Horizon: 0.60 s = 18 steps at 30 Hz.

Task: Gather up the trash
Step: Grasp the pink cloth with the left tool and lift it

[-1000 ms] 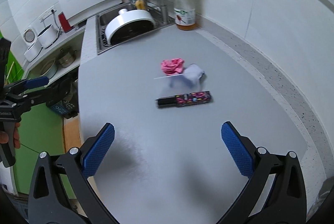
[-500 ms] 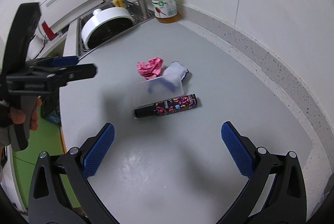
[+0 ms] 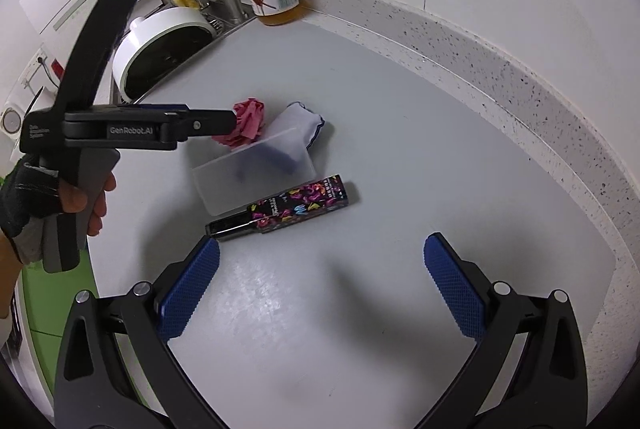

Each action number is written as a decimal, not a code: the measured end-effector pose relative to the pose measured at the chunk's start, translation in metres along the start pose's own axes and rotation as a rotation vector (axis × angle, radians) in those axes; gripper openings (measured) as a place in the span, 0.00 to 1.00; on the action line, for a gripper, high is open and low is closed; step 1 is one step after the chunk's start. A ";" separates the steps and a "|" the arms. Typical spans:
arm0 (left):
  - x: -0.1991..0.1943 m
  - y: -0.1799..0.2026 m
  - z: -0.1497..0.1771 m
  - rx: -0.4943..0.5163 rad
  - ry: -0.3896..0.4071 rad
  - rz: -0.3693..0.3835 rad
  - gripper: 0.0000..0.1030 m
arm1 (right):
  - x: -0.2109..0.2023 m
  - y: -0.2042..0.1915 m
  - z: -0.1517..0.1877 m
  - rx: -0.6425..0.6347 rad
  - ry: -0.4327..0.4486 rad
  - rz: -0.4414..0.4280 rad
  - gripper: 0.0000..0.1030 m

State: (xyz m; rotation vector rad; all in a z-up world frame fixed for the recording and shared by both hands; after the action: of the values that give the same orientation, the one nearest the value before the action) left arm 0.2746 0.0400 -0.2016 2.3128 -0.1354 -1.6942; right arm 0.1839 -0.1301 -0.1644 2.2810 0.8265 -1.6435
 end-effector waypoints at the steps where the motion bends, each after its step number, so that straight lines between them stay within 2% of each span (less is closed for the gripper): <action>1: 0.002 -0.001 -0.001 -0.002 -0.004 0.004 0.93 | 0.002 0.000 -0.001 0.002 -0.003 0.000 0.97; 2: 0.004 -0.002 -0.001 -0.004 -0.010 0.011 0.89 | 0.003 0.001 -0.002 0.003 -0.005 -0.001 0.97; 3: 0.006 -0.003 -0.002 -0.006 -0.015 0.018 0.79 | 0.004 0.001 -0.002 0.003 -0.007 -0.002 0.97; 4: 0.008 -0.004 -0.003 -0.009 -0.018 0.019 0.74 | 0.005 0.001 -0.003 0.003 -0.009 -0.004 0.97; 8: 0.012 -0.005 -0.003 -0.014 -0.031 0.036 0.42 | 0.008 -0.002 -0.005 0.000 -0.014 -0.008 0.97; 12: 0.010 -0.001 -0.005 -0.003 -0.021 0.051 0.19 | 0.009 -0.004 -0.007 -0.003 -0.014 -0.011 0.97; 18: -0.013 0.001 -0.003 0.013 0.031 0.038 0.14 | 0.013 -0.011 -0.010 -0.021 -0.013 -0.017 0.97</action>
State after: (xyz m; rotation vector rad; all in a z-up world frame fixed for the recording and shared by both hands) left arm 0.2741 0.0424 -0.1888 2.3292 -0.1832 -1.6438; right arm 0.1887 -0.1121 -0.1715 2.2533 0.8577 -1.6472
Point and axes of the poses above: each gripper's, at about its wrist camera, not at the fingertips, and x roughly the way its jaws point, y to its right, z to its underside, the point moved 5 cm from there along x, roughly the way its jaws point, and after that the axes turned 8 degrees about -y, right-handed, at the moved point
